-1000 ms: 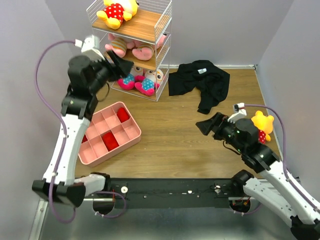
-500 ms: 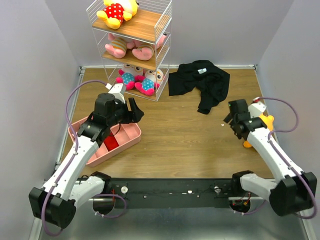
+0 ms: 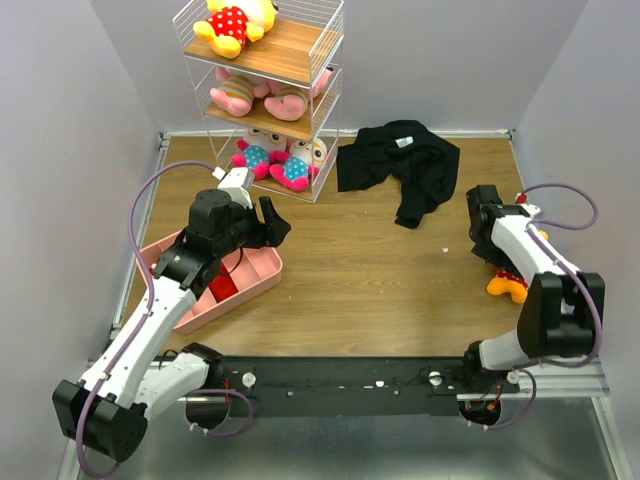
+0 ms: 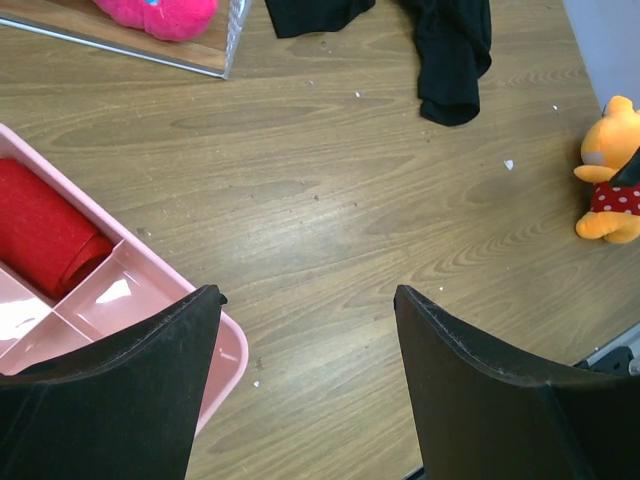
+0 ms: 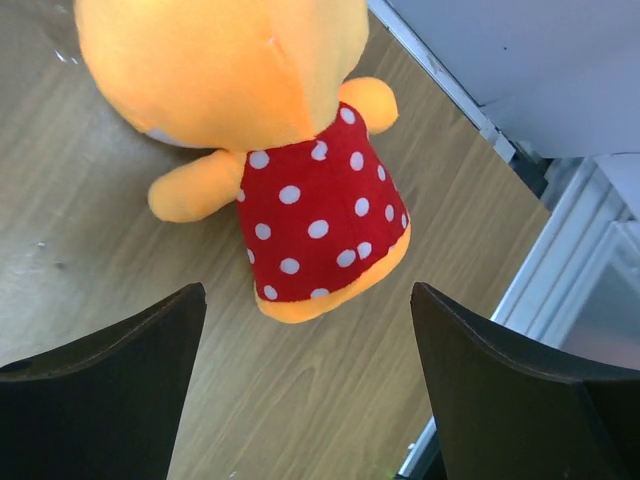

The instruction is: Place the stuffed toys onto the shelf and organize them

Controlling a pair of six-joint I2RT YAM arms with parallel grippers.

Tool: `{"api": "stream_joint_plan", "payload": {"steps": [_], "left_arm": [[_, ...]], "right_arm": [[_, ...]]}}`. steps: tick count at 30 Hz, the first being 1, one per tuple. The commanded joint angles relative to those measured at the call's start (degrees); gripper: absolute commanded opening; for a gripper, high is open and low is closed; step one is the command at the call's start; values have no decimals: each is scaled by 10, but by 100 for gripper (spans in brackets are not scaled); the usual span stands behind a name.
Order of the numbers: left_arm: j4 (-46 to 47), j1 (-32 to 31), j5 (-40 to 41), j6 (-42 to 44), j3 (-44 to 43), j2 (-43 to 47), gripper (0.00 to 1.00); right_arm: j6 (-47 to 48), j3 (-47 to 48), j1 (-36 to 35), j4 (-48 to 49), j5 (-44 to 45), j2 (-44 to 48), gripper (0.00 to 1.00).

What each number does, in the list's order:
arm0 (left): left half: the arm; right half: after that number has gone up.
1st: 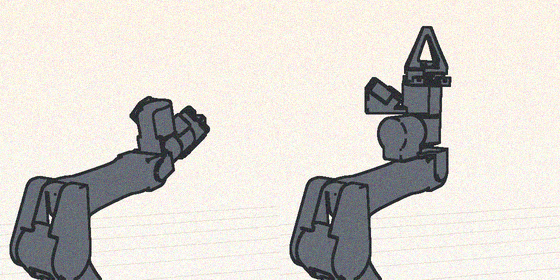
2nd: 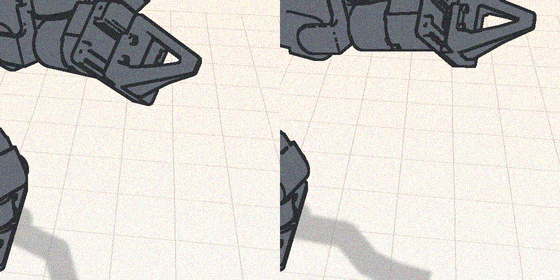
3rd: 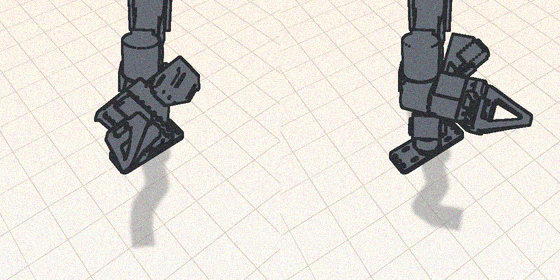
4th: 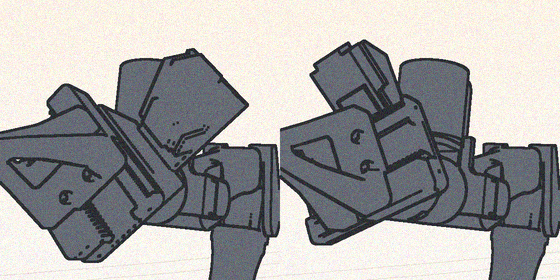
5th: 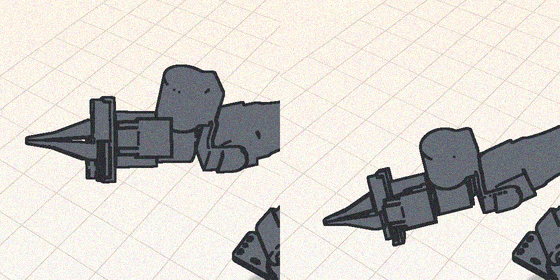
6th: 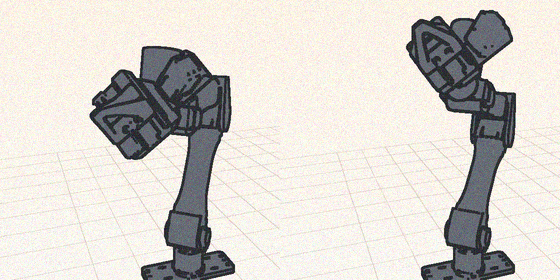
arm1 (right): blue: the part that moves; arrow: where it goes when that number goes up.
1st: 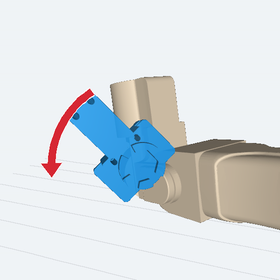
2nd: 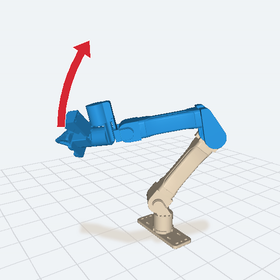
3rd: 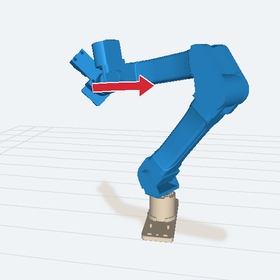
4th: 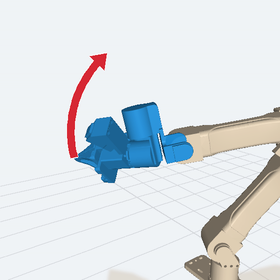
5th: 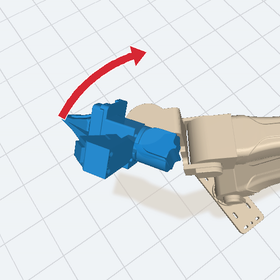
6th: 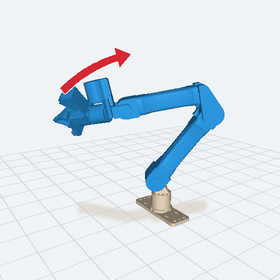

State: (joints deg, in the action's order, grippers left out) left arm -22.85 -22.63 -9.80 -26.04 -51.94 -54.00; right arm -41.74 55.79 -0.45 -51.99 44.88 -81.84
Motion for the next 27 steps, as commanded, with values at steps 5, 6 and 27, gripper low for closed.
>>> {"api": "stream_joint_plan", "payload": {"steps": [5,6,27], "left_arm": [[4,-2,44,15,1,10,80],[4,-2,47,16,2,12,80],[4,-2,23,23,-1,20,80]], "right_arm": [[15,40,33,-31,23,-105,90],[21,38,34,-25,17,-113,89],[134,-9,28,120,-240,7,1]]}}
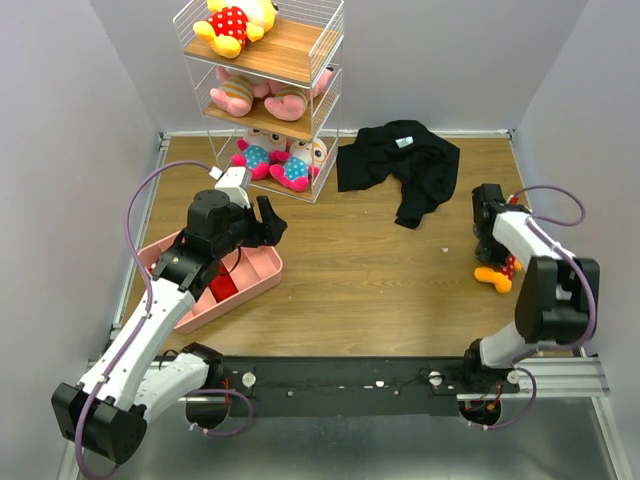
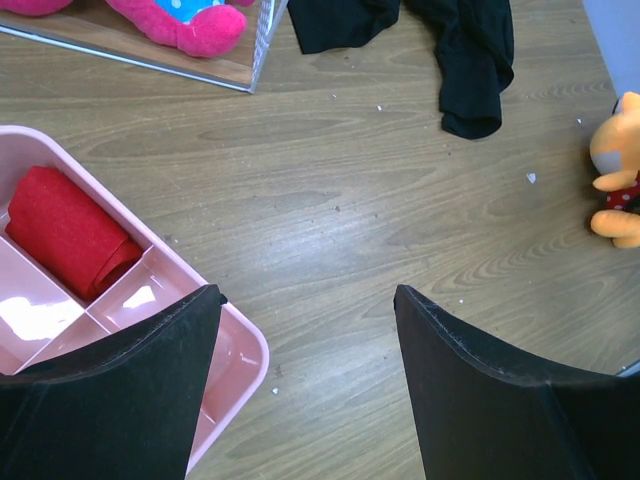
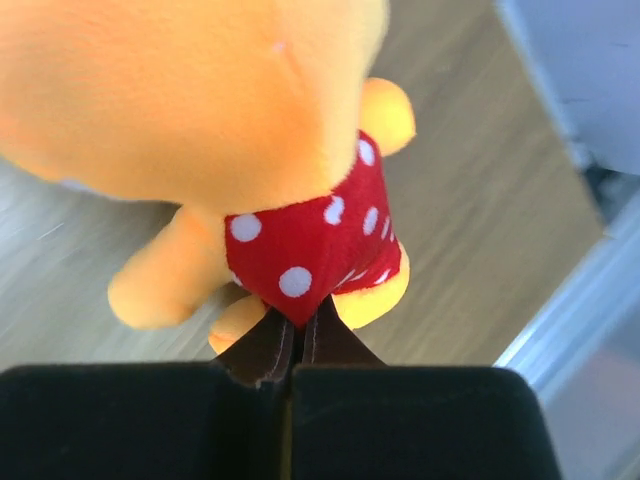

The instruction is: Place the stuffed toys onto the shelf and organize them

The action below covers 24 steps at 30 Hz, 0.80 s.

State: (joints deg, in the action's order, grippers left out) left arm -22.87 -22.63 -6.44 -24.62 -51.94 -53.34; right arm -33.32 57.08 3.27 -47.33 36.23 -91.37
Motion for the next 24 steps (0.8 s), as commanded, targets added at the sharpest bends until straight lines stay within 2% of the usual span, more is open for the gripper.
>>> {"api": "stream_joint_plan", "payload": {"steps": [1,3,4,6,7,9,10,11,13,14,16,19,24], "left_arm": [[10,-2,-19,7,-2,14,80],[14,-2,-36,-14,-7,19,80],[21,-2,-59,-25,-8,22,80],[44,-2,-87,-58,10,41,80],[86,-2,-120,-97,21,49,80],[146,-3,-160,-153,71,73,80],[216,-3,-178,-179,88,78,80],[249,-3,-209,-237,104,81,80],[331,-3,-225,-284,139,86,79],[353,-4,-235,-316,146,86,79],[396,-7,-237,-336,160,86,79],[408,-20,-221,-344,155,83,78],[461,-56,-207,-384,151,62,77]], "right_arm": [[63,-26,-9,87,-250,129,1],[69,-47,-9,140,-358,223,1],[58,-54,-9,158,-453,249,1],[32,-81,-9,221,-539,326,1],[-2,-96,-9,255,-638,353,1],[-65,-135,-9,388,-721,408,1],[-162,-191,-10,458,-796,422,1],[-221,-228,-11,624,-821,435,1],[-367,-277,-15,765,-843,455,1],[-399,-303,-18,854,-844,457,1],[-438,-311,-22,897,-846,460,1],[-521,-338,-26,992,-841,466,1],[-633,-371,-30,1184,-842,456,1]]}}
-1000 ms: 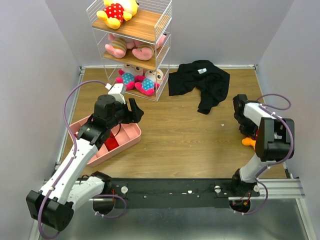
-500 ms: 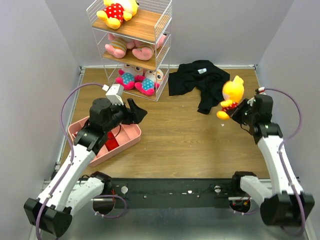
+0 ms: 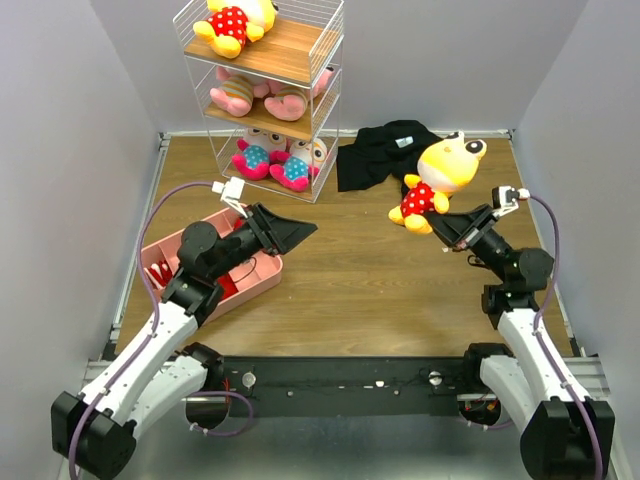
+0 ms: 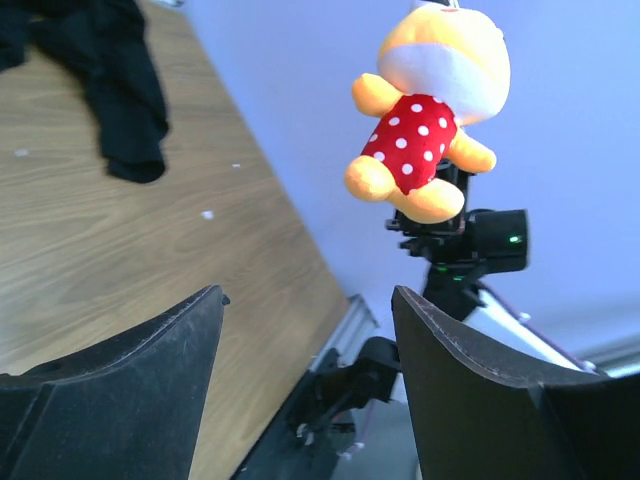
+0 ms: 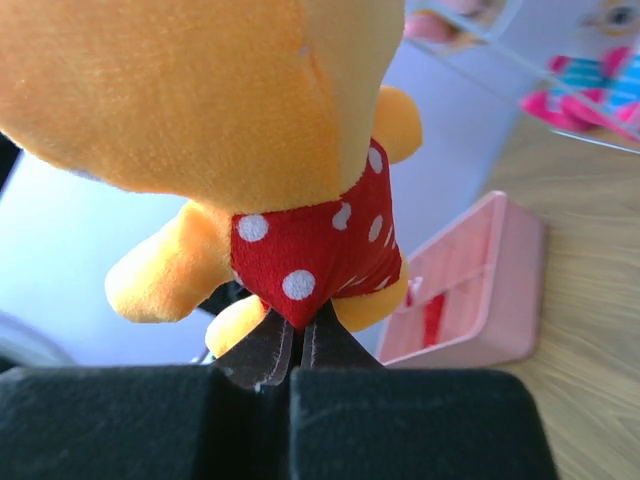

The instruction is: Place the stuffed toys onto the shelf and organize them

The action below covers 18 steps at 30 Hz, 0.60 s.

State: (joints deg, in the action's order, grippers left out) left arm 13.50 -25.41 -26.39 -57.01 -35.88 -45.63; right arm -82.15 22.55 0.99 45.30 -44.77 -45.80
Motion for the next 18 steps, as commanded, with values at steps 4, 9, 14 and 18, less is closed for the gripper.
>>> {"api": "stream_joint_plan", "payload": {"steps": [4,9,14,18], "left_arm": [[148,-75,49,-107,-15,-35,75],[188,-166,132,-108,-30,-62,73],[212,-214,165,-104,-67,-122,73],[224,-252,194,-105,-94,-185,72]], "right_arm": [[-166,-43,-9,359,-34,-21,1],[-207,-43,-9,507,-22,-64,1],[-197,-39,-24,507,-23,-58,1],[-190,-46,-25,496,-15,-49,1]]}}
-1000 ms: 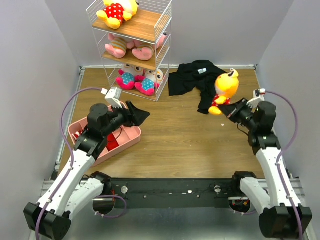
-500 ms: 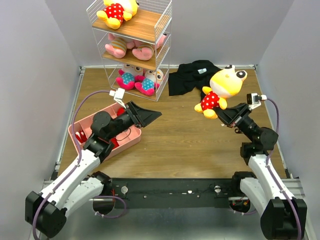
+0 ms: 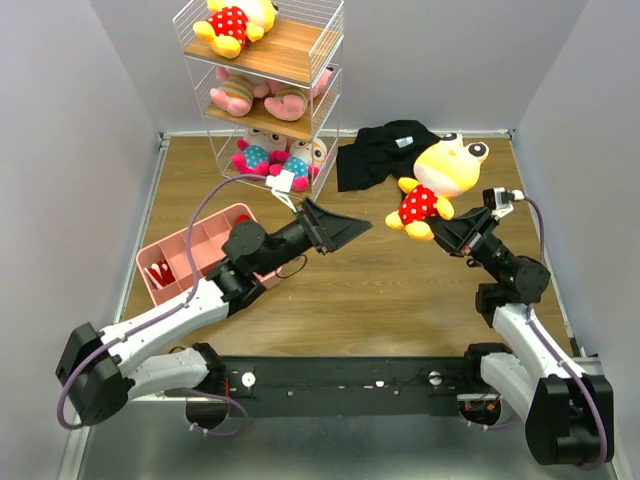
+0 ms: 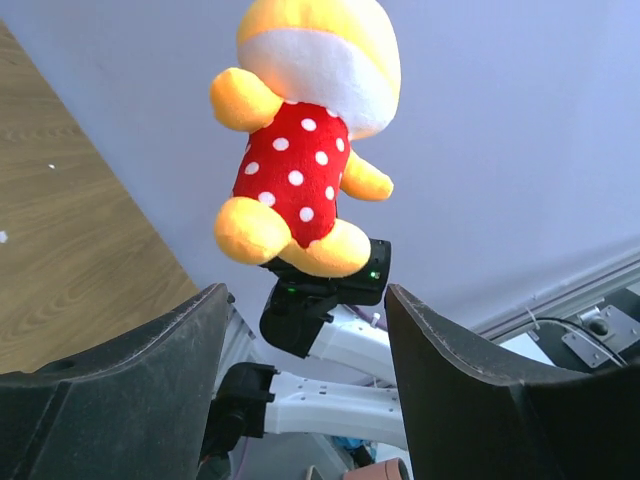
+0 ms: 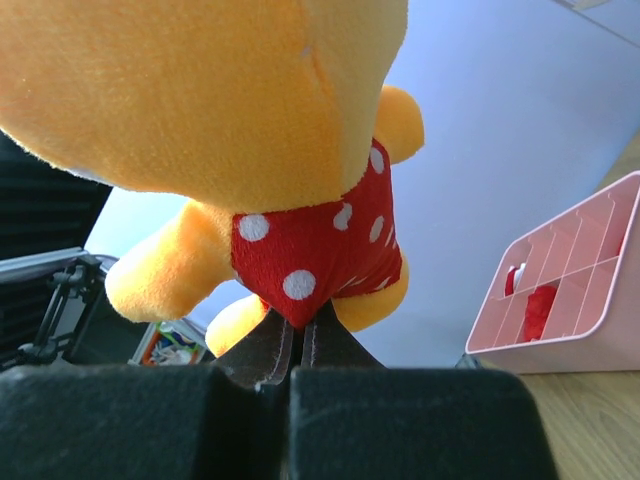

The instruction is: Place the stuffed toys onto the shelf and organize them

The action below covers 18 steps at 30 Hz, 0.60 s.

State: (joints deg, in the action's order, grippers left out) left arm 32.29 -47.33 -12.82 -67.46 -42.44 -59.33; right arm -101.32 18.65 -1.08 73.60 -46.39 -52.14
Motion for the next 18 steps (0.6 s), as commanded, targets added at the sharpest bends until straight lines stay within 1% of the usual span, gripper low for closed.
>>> {"api": "stream_joint_plan", "payload": {"steps": [1,4,7,12,15,18], "left_arm": [[33,-39,68,7,-38,-55,72],[24,-55,90,10,-57,-82,73],[29,-64,95,2,-77,-109,73],[34,-87,104,-12,-97,-141,74],[23,-96,124,-17,-102,-149,74],[48,-100,124,-26,-102,-162,70]], "right_arm": [[4,-7,-5,211,1,14,1],[16,-10,-5,194,2,20,1],[30,-12,-6,180,6,30,1],[73,-11,-6,117,11,56,1],[88,-13,-6,92,14,71,1],[102,-20,-6,68,12,77,1]]}}
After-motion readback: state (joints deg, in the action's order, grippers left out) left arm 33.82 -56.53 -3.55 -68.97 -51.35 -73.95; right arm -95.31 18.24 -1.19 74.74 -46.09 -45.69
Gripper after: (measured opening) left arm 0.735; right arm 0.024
